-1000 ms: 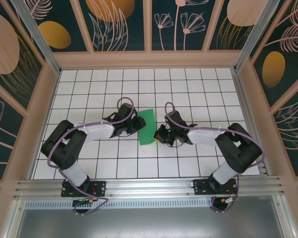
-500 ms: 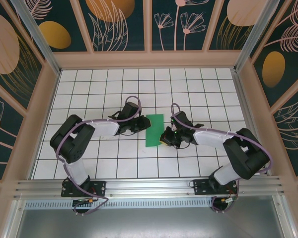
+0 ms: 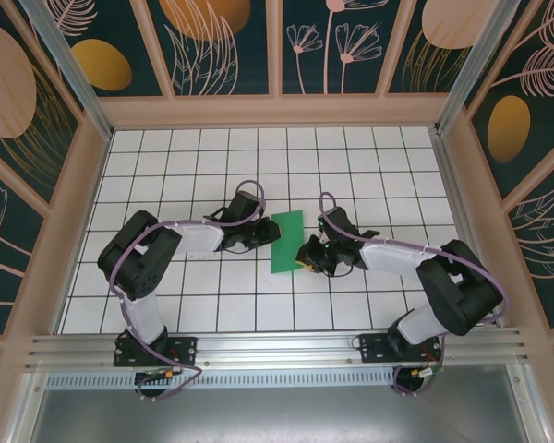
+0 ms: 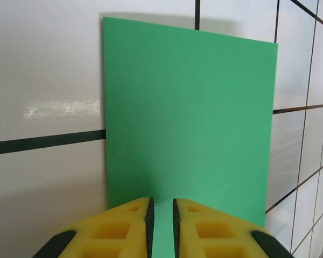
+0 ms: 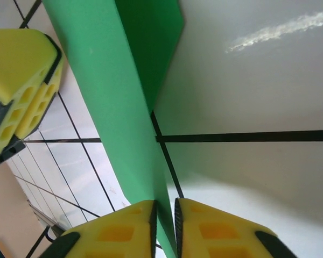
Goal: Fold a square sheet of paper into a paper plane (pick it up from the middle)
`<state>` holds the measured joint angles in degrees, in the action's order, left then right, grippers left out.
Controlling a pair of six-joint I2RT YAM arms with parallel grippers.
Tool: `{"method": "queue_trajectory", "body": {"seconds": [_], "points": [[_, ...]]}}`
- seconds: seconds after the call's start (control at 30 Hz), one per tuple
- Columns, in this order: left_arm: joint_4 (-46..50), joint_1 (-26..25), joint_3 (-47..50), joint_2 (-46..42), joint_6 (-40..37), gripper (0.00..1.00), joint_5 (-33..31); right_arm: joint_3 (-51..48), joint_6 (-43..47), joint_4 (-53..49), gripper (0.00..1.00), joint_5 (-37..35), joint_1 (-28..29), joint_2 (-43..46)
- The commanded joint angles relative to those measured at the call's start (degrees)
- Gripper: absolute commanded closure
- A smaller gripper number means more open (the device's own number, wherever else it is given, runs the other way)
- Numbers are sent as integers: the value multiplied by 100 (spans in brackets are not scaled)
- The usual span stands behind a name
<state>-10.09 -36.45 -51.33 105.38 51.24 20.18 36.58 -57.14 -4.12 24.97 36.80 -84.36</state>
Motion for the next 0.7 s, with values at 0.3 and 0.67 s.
{"method": "queue_trajectory", "body": {"seconds": [0.3, 0.67], "points": [[203, -76, -88, 267, -136, 81, 6, 163, -311, 464, 94, 359, -24, -221], [342, -75, -175, 152, -202, 82, 6, 989, -84, 427, 93, 251, -35, -1076]]}}
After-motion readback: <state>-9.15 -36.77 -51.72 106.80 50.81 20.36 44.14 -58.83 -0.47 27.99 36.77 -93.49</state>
